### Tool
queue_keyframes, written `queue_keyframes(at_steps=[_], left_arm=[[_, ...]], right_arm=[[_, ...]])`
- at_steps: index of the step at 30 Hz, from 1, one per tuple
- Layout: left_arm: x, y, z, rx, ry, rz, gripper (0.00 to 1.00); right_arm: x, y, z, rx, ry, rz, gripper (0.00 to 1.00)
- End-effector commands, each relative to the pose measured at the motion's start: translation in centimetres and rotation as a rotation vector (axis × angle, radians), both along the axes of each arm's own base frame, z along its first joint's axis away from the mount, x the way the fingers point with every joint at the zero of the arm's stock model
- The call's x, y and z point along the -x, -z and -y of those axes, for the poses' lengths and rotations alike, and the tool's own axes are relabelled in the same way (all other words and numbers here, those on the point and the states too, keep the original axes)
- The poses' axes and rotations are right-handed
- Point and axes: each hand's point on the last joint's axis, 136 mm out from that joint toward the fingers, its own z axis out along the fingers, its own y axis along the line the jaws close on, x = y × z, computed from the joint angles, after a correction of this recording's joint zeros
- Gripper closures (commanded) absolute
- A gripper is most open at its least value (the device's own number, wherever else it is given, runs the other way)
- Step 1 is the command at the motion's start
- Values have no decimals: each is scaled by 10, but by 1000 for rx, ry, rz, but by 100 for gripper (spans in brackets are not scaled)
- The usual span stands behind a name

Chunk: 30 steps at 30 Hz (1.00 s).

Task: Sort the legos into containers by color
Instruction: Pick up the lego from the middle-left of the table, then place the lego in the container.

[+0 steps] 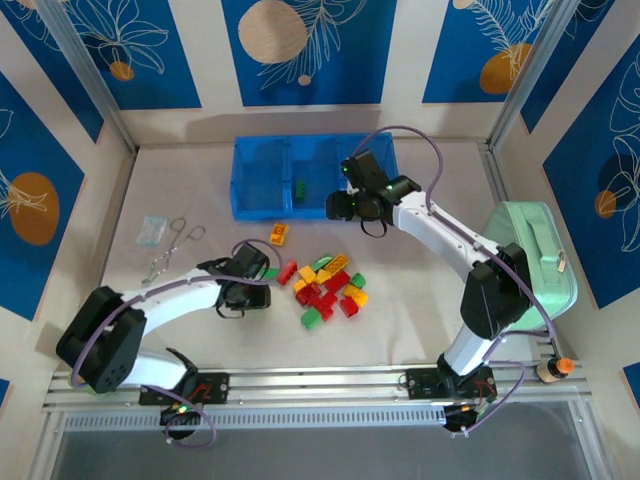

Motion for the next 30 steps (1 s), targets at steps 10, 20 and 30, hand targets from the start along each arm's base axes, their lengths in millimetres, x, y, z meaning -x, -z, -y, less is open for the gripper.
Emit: queue_keyframes(at_steps=[10, 20, 30], left_arm=[[-35, -61, 9, -43, 14, 169, 74], [-109, -145, 69, 15, 140, 334, 75], [-199, -149, 136, -5, 238, 367, 75]], right_arm=[[39, 16, 43, -13, 104, -4, 44], [65, 34, 65, 2, 150, -46, 44], [84, 32, 80, -5, 171, -42, 43]])
